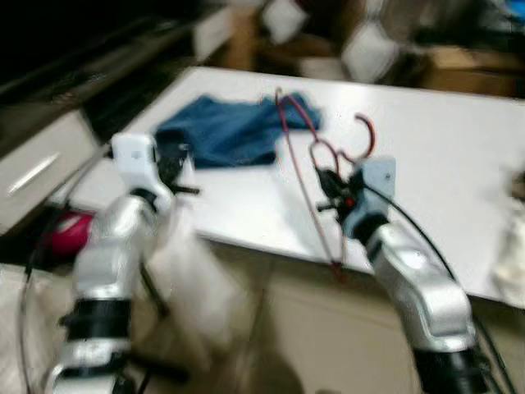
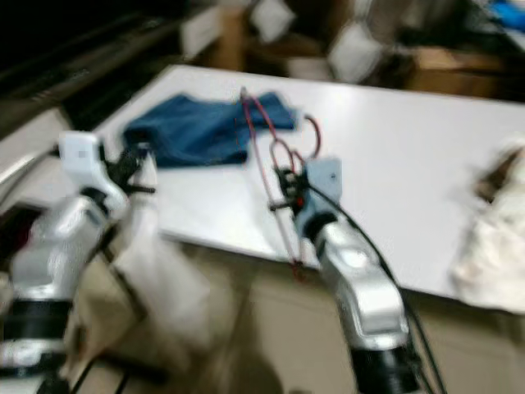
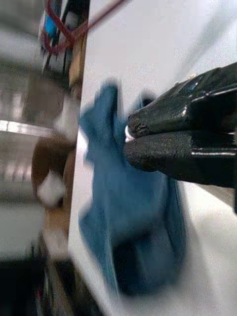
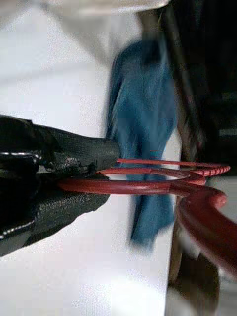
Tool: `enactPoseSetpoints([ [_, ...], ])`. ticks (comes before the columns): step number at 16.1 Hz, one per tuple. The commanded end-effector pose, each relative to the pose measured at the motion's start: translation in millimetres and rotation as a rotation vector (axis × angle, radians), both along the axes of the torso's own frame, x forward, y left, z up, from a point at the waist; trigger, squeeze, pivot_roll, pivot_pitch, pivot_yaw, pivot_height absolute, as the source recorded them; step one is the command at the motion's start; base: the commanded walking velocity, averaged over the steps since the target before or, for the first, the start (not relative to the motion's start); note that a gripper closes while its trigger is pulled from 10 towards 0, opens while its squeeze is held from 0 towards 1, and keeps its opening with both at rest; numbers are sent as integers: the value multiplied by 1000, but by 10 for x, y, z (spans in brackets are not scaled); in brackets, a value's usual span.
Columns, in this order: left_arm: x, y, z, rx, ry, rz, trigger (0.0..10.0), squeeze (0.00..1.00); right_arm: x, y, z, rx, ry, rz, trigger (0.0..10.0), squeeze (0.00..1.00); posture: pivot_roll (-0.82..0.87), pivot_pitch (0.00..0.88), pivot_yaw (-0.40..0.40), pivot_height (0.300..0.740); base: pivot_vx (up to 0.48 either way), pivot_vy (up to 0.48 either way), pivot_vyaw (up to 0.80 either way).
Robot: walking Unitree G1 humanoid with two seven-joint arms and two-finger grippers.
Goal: Hang hanger
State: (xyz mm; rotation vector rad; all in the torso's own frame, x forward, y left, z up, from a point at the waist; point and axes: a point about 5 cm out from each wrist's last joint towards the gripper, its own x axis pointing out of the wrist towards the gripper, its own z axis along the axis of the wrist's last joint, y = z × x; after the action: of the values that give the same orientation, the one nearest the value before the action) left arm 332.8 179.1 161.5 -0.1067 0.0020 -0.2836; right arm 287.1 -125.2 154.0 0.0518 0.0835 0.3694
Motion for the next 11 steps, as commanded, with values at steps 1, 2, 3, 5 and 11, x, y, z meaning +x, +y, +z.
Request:
enactPoseSetpoints([
  [1, -8, 48, 54, 12, -26, 3, 10000, 0, -27, 12, 30, 7, -15, 8, 10000, 0, -82, 0, 55, 740, 368, 0, -800],
  [2, -11, 44, 50, 15, -24, -2, 10000, 0, -27, 0, 34, 10, -17, -1, 10000, 0, -84, 0, 61, 740, 368, 0, 0],
  [3, -7, 44, 60, 14, -26, -4, 10000, 0, -24, 2, 48, 14, -25, -1, 10000, 0, -84, 0, 61, 740, 368, 0, 0],
  [5, 70, 114, 162, 26, -54, 10, 10000, 0, -8, 35, 110, 12, -50, 48, 10000, 0, -80, 0, 49, 740, 366, 0, 0],
  [11, 191, 167, 387, 71, -108, -25, 10000, 0, -161, -220, 281, -111, -105, 355, 10000, 0, -59, 0, 38, 740, 366, 0, 0],
])
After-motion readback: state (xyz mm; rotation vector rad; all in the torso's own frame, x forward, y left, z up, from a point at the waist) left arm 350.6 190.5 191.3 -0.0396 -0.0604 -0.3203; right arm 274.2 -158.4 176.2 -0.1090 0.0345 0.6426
